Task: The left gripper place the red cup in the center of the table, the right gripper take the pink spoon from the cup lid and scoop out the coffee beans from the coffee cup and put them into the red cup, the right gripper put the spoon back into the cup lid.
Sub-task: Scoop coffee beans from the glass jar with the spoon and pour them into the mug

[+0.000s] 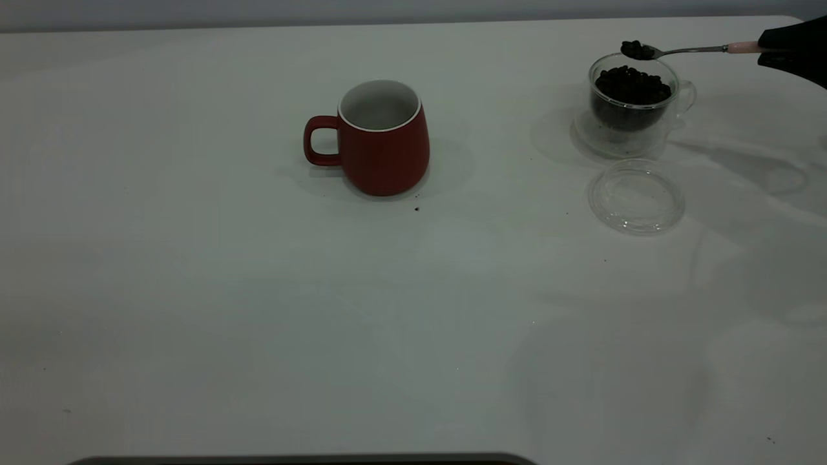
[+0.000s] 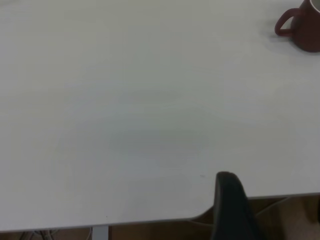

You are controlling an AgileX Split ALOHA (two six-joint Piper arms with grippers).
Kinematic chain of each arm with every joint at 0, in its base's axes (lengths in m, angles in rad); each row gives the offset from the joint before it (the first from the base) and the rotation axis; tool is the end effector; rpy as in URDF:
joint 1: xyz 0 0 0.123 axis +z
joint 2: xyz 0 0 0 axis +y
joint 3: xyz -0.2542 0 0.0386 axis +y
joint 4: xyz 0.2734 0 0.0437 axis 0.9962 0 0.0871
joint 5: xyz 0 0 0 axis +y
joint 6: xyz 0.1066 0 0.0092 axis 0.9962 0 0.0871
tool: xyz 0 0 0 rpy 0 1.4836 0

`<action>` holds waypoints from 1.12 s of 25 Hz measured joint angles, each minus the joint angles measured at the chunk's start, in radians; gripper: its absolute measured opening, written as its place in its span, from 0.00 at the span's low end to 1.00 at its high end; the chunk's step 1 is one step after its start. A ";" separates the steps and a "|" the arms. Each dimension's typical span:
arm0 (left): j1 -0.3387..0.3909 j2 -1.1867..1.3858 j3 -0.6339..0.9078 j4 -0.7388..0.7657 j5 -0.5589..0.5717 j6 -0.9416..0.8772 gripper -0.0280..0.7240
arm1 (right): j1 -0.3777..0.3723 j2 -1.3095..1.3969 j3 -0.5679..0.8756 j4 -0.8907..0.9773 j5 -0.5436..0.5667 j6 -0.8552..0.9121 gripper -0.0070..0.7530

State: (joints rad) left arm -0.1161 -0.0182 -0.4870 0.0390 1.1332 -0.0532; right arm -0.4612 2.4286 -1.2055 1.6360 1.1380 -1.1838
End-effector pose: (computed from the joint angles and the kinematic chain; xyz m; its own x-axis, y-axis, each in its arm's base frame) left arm 0.0549 -0.0026 0.2724 -0.5139 0.0231 -0.8575 0.0669 0.9977 -0.0133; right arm 0.3802 -0.0807 -0.0200 -0.7743 0.6285 -0.0743 0.1708 0.3205 0.9317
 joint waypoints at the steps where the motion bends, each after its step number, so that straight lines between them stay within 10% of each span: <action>1: 0.000 0.000 0.000 0.000 0.000 0.000 0.65 | 0.000 0.000 0.000 0.000 0.000 -0.001 0.15; 28: 0.000 0.000 0.000 0.000 0.000 0.000 0.65 | 0.144 -0.032 0.000 0.029 0.000 -0.001 0.15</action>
State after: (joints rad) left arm -0.1161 -0.0182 -0.4870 0.0390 1.1332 -0.0532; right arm -0.3168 2.3970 -1.2055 1.6649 1.1380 -1.1851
